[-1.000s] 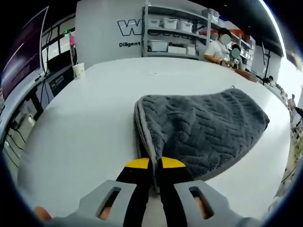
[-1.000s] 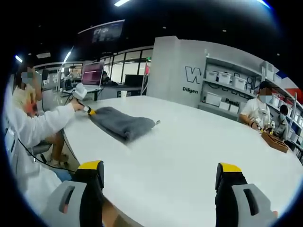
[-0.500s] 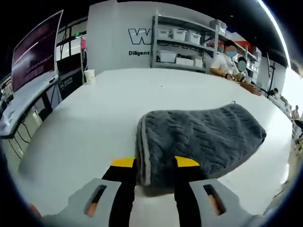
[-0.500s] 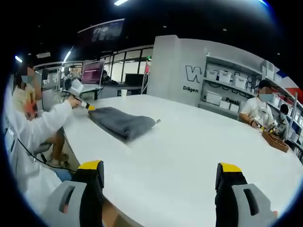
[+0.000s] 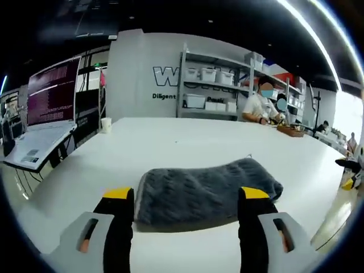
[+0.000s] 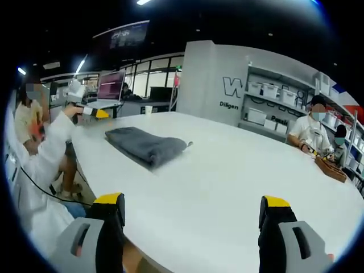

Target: Open the folded towel by lifting each exposed corner and separating the folded layers until the towel lies flat within the target outline without major curled edges

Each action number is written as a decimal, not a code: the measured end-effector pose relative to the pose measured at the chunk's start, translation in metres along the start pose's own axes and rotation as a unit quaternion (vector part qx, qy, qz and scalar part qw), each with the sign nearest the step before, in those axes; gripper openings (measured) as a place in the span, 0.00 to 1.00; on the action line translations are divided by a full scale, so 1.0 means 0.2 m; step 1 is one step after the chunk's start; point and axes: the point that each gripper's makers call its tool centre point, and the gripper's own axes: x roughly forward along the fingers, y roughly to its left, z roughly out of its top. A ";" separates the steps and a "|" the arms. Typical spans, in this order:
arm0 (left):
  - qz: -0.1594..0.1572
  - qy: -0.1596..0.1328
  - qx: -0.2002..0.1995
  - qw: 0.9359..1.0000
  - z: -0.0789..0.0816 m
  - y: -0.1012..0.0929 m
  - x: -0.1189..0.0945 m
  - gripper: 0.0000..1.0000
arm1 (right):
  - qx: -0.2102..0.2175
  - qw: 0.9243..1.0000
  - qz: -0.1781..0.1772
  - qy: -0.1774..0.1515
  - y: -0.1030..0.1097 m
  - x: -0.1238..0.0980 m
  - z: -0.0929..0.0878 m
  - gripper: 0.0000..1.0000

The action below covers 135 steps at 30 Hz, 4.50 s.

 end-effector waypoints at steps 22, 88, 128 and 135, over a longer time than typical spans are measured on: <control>-0.079 -0.031 0.032 0.996 0.01 -0.23 -0.24 1.00 | -0.015 1.000 0.000 0.016 0.07 0.06 -0.01 0.99; 0.021 0.027 -0.047 0.998 -0.35 0.55 -0.41 1.00 | -0.269 0.939 0.213 0.033 1.89 1.78 0.51 0.58; -0.008 0.034 -0.029 0.999 -0.32 0.47 -0.37 1.00 | -0.206 0.951 0.230 -0.017 1.58 1.67 0.60 0.00; -0.016 0.037 -0.023 0.999 -0.32 0.43 -0.36 1.00 | -0.191 0.960 0.204 -0.023 1.42 1.65 0.60 0.00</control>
